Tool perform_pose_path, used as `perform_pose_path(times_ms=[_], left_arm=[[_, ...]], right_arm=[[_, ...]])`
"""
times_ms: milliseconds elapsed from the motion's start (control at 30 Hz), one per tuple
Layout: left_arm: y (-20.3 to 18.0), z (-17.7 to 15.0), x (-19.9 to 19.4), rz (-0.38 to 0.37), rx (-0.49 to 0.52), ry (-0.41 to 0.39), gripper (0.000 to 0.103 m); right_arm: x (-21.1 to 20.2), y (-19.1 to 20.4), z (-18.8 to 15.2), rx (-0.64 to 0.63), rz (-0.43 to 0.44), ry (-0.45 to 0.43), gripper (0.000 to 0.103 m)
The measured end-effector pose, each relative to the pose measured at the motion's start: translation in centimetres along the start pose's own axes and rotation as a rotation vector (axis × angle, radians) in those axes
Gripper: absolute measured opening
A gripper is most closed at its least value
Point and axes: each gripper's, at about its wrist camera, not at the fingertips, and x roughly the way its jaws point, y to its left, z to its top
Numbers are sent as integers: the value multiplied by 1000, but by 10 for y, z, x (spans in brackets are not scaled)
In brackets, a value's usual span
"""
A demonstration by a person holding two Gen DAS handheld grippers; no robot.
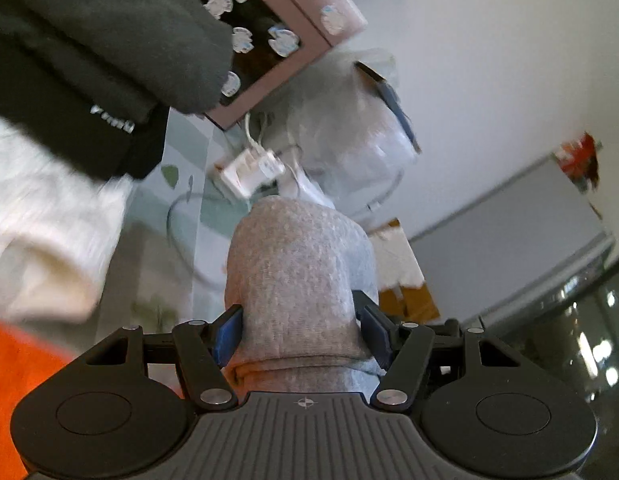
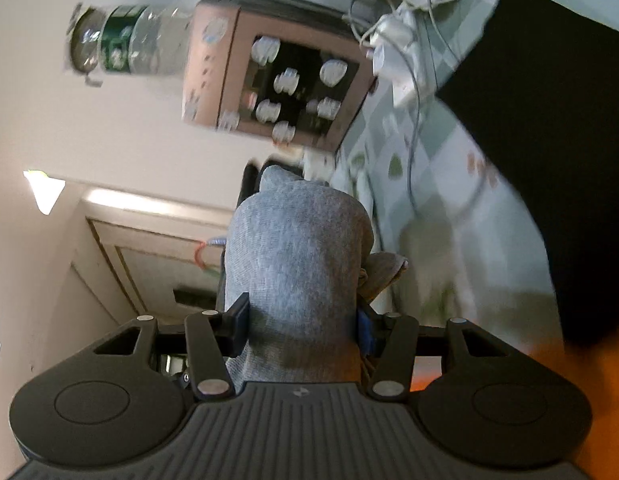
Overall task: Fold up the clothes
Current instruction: 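Carry the rolled sweater with the right gripper to the side table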
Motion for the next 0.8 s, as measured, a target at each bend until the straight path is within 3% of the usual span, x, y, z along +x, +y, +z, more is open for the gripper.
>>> perform_pose_path(times_ms=[200,367,600,800], left_arm=[[14,42,67,77,97,-127,66],[32,58,98,177,151,-210,66],[38,53,121,311,275,-252,66],[28,43,114,372,295,-207,70]], right_arm=[[70,-32,78,-27,49,-29,57],[123,-53,118,-53,48,-4,57],[157,-79,129,-27,30,7,59],[166,-75,130,-77,-54,21,61]])
